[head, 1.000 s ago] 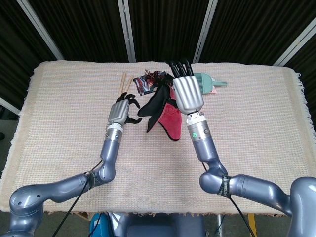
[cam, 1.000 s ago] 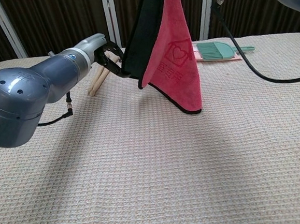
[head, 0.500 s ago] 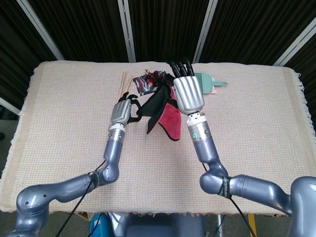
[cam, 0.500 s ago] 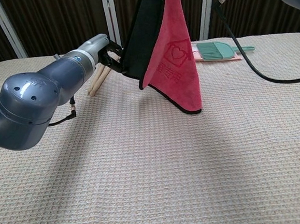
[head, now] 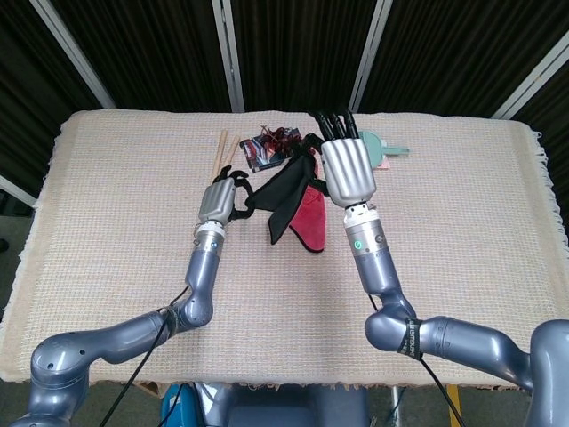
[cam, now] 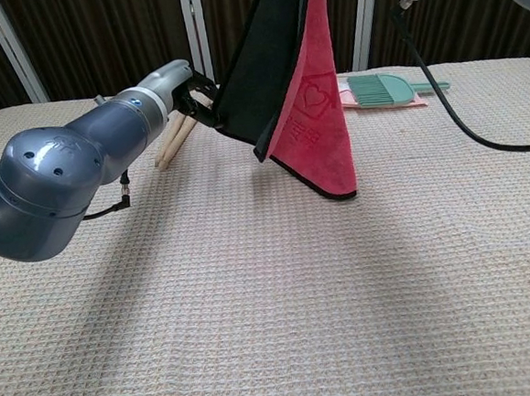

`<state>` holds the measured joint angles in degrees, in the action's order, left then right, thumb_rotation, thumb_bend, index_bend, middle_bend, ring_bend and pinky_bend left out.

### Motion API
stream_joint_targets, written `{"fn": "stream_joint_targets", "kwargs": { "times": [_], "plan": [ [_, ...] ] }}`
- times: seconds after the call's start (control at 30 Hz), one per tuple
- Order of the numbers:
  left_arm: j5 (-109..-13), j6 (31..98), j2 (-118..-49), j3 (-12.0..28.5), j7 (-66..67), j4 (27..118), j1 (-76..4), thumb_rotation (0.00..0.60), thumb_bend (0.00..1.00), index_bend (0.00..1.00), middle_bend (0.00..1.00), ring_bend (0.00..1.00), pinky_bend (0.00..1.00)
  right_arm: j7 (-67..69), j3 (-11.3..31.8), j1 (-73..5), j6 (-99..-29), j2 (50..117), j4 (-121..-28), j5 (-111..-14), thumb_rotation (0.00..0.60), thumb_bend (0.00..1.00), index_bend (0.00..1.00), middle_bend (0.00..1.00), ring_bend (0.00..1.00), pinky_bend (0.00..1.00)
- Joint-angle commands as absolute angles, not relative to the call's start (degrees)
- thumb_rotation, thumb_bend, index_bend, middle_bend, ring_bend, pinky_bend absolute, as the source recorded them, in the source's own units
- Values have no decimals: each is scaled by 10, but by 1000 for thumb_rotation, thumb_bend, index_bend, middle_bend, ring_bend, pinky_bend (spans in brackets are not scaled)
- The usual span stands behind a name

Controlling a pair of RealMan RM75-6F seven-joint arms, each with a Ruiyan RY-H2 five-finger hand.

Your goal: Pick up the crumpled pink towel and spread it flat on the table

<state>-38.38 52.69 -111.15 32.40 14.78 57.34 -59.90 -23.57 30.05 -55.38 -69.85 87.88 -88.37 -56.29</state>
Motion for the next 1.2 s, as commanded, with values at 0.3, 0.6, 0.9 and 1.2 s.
{"fn": "stream_joint_targets", "kwargs": {
  "times": [0.3, 0.6, 0.9, 1.2],
  "plan": [
    [-420, 577, -1036, 342, 149, 690, -579, 600, 531, 614, 210, 7, 123, -214, 296, -536, -699, 866, -880, -551, 600, 561, 539, 183, 138, 16],
    [-431, 606, -983, 378, 166, 777, -591, 600, 528, 620, 217, 7, 123, -199, 288, -530, -694, 864, -877, -550, 600, 561, 539, 183, 137, 16],
    [-415, 617, -955, 390, 213, 789, -620, 600, 528, 621, 219, 7, 123, -187, 293, -525, -687, 860, -845, -532, 600, 561, 539, 183, 138, 16],
    [-394, 606, -961, 387, 232, 745, -655, 600, 527, 621, 220, 7, 123, -159, 304, -526, -669, 859, -796, -515, 600, 562, 539, 182, 138, 16]
  ]
}}
